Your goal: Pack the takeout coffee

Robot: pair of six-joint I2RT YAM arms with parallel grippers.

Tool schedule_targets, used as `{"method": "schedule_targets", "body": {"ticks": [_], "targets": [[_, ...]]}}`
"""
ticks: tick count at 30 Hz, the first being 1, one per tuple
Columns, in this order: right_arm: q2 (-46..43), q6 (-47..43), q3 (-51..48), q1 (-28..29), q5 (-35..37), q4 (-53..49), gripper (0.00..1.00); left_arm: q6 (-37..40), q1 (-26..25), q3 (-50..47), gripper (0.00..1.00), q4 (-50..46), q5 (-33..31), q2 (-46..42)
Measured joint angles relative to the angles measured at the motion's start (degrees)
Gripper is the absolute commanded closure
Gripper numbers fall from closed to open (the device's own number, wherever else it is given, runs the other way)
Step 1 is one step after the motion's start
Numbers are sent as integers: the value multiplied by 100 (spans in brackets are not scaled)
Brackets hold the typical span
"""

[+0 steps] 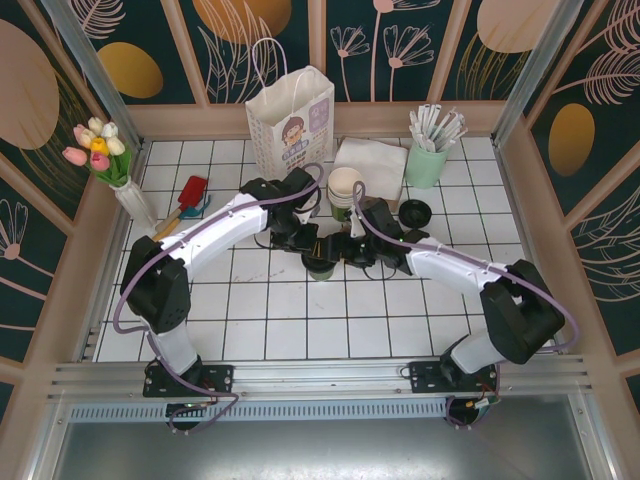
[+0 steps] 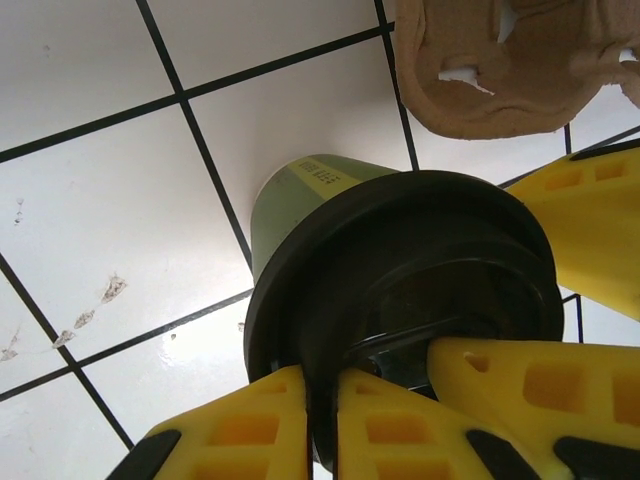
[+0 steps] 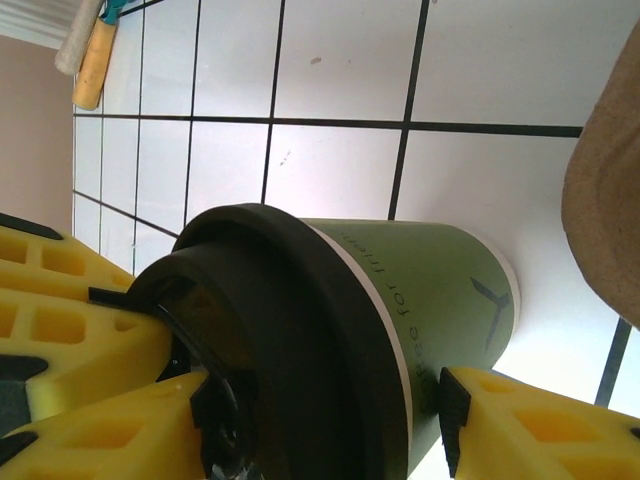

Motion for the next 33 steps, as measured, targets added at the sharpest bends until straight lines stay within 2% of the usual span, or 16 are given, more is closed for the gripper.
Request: {"method": "schedule_targets", "body": {"ticks": [3, 9, 16, 25, 33], "targets": [[35, -20, 33, -4, 11, -4, 48, 66, 28, 57, 81, -50, 11, 28], [35, -52, 57, -17, 57, -24, 49, 179, 227, 35, 66, 37, 492, -59], [107, -173, 240, 2, 120, -251, 49, 59, 710, -619, 54, 946, 1316, -1073], [262, -225, 442, 24, 118, -389, 50, -743, 1447, -2190, 60, 2365, 1248, -1703], [295, -299, 487, 50, 142, -400, 50, -1384, 1604, -3248, 68, 3716, 1950, -1705]]}}
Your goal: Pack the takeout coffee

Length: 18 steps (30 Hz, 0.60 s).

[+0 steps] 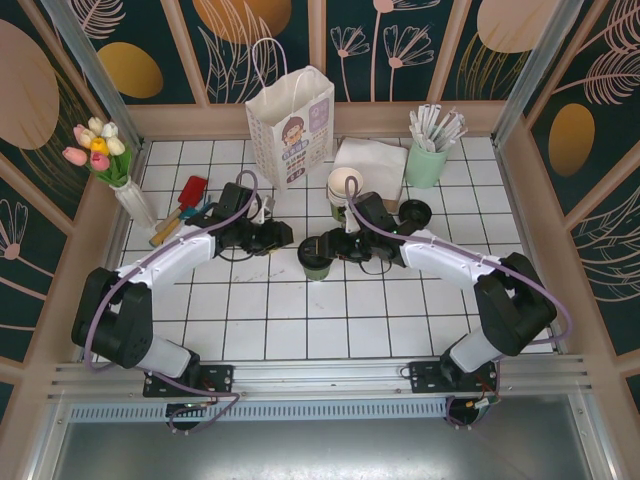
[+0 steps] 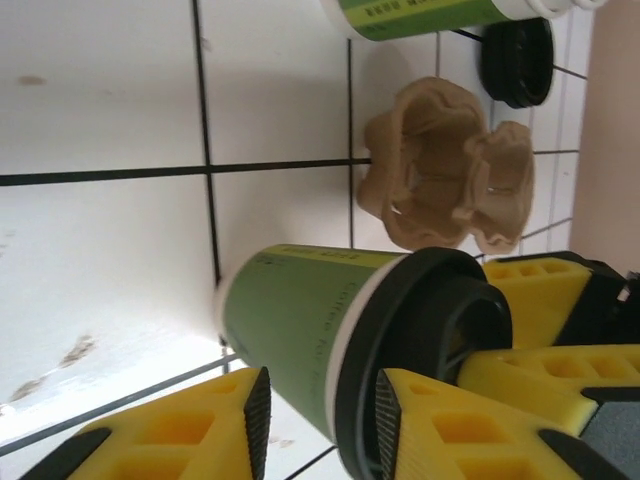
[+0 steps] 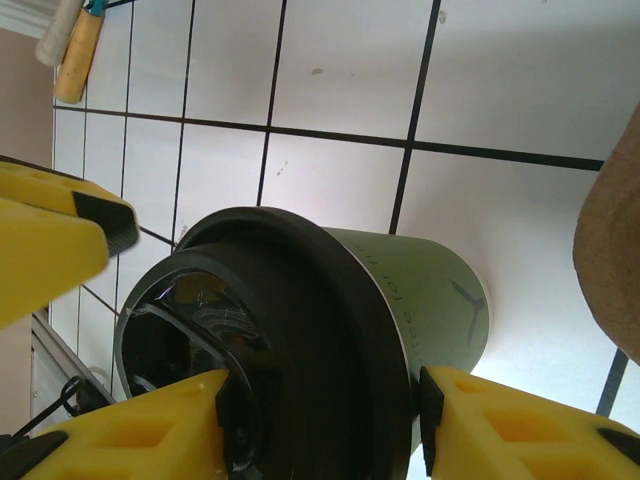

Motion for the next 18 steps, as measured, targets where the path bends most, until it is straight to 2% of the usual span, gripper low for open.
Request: {"method": "schedule_targets", "body": {"ticks": [4, 18], "targets": [[37, 0, 35, 50, 28, 4, 50, -111, 0, -219, 75, 365, 284, 2], [61, 133, 26, 87, 87, 50, 52, 72, 63, -752, 87, 1213, 920, 127]]}}
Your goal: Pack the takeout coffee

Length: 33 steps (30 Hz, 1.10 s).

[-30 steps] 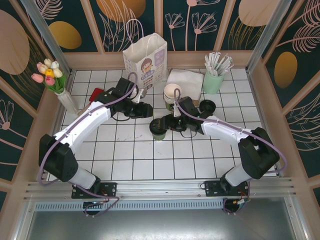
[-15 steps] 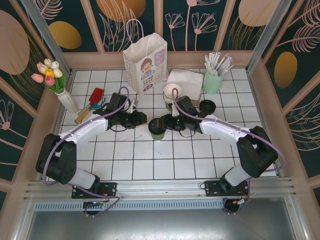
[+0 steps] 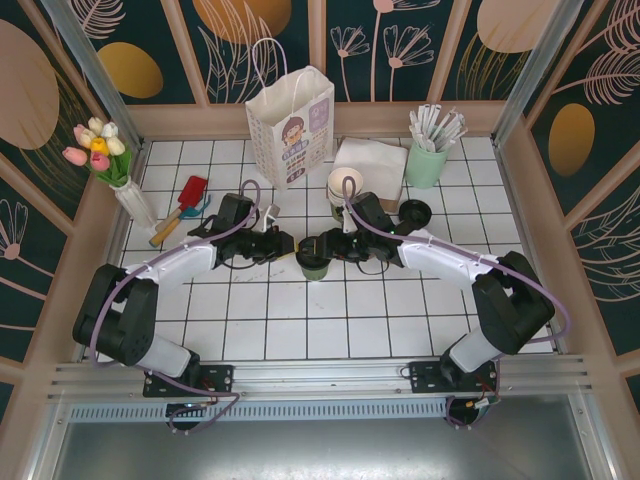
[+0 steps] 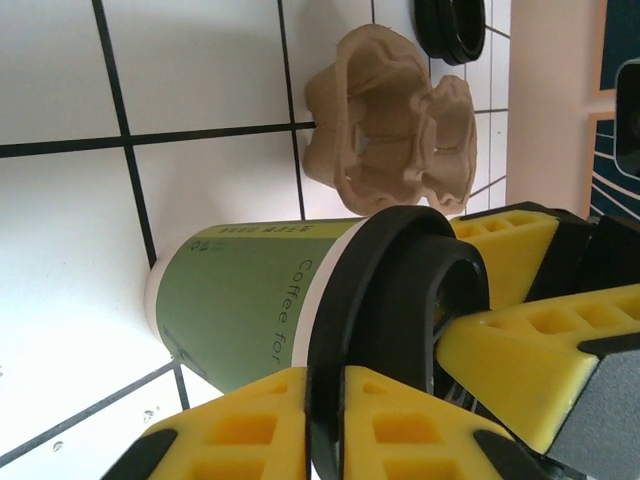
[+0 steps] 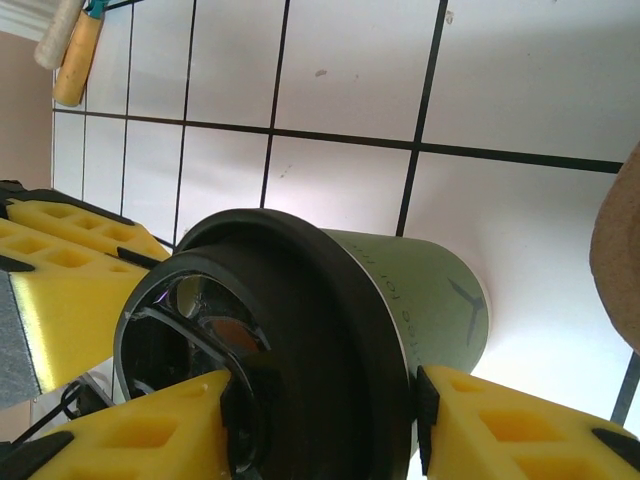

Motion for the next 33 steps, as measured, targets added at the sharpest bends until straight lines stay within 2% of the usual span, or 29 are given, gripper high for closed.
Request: {"method": "schedule_targets", "body": {"ticks": [5, 10, 14, 15, 23, 28, 29, 33], "targets": [[0, 15, 20, 15, 22, -9, 52, 50, 7, 87, 78, -140, -37, -17], [13, -2, 155, 92, 138, -175, 48, 81, -31, 527, 79, -892, -527, -96], [13, -4, 229, 107, 219, -321, 45, 37, -31, 643, 78, -1060, -946, -496], [13, -7, 254, 111, 238, -356, 43, 24, -31, 660, 75, -1086, -1036, -599], [13, -109, 431, 146, 509, -717, 19, -138, -37, 686, 23, -1558, -2564, -951], [13, -168, 575, 229, 675, -754, 10, -319, -35, 356, 13, -1591, -3182, -885], [11, -190, 586, 256, 695, -752, 2, -356, -37, 289, 9, -1591, -3239, -835], [13, -284, 691, 461, 905, -839, 1, -527, -35, 85, 1, -1543, -3388, -542]]}}
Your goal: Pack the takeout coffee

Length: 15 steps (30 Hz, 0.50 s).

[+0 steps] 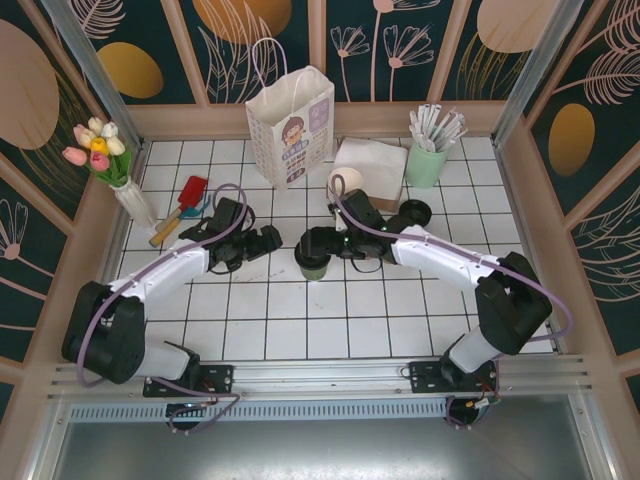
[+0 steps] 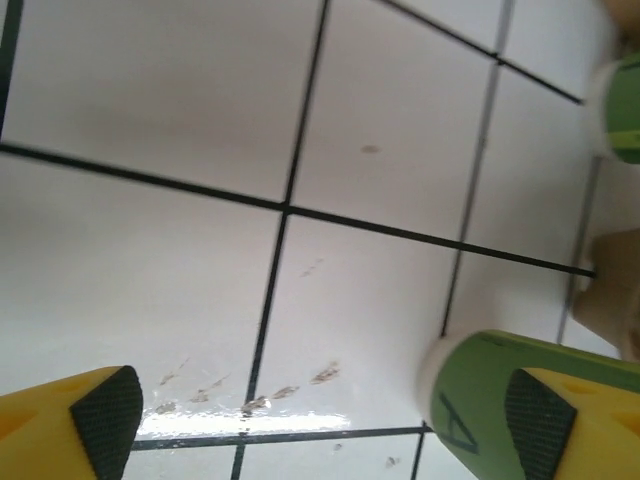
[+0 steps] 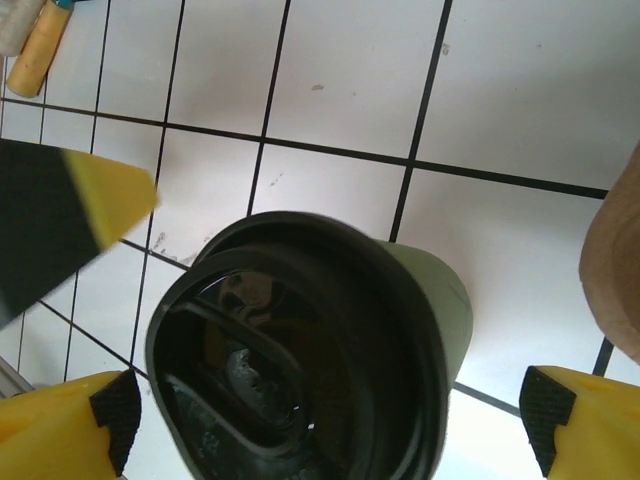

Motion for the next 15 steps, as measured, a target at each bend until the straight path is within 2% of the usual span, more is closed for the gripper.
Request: {"method": "schedule_targets", "body": {"ticks": [13, 15], "targets": [[551, -153, 492, 374, 599, -310, 1, -98, 0, -184, 1, 337, 133, 210], [616, -144, 549, 374, 682, -354, 5, -114, 0, -208, 1, 369, 203, 212]]}}
